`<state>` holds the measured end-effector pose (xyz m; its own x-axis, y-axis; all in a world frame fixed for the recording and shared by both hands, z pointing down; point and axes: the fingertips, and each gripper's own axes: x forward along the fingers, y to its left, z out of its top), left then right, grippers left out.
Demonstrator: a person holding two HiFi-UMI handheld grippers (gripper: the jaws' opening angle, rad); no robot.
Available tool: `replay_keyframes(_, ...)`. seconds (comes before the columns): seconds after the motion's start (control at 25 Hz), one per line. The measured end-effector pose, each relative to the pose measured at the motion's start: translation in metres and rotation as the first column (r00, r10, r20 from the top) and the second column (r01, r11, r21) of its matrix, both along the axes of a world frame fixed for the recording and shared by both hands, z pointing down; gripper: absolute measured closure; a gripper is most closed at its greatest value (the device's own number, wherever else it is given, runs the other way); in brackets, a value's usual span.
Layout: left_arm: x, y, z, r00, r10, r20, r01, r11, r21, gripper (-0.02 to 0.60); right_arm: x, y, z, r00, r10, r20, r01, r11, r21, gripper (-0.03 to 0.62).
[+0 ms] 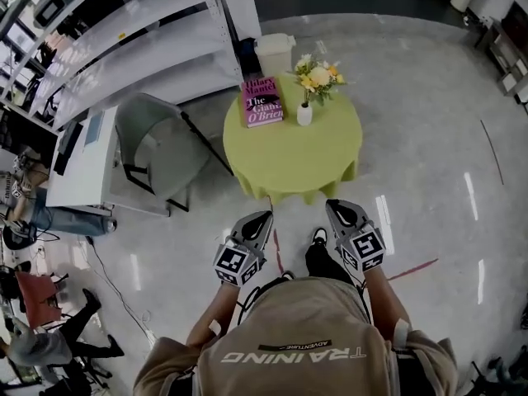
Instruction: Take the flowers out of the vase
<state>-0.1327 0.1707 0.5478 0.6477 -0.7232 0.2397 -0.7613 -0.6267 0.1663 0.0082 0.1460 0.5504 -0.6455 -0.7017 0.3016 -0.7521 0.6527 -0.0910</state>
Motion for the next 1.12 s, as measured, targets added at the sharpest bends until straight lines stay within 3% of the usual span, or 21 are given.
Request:
replay_keyframes(0.16,0.025,-0.05,-0.009,1.0,-0.011,0.013,0.011,1.0,0.016,0.58,0.015,-0.051,-0.009,0.999,-0.046,-0.003,0.046,0.998,0.039,0.595)
replay_keyframes(0.52,0.059,-0.131,-0.015,0.996,-0.083,0.018,0.083,0.996,0.015,0.58,0.041,-0.121,0.008,0.988,-0.152,0.033,0.153,0.988,-0.002,0.595)
replay_keyframes(0.84,0.053,-0.176,-0.013,0.992,-0.125,0.024,0.125,0.992,-0.002,0.58,0.033,-0.168,0.015,0.982,-0.182,0.046,0.183,0.983,-0.026,0.594)
replay_keyframes(1.12,0.027,-0.224,0.002,0.996,-0.091,0.014,0.091,0.996,0.002,0.58,0.014,-0.223,0.027,0.993,-0.114,0.021,0.114,0.993,-0.031,0.594)
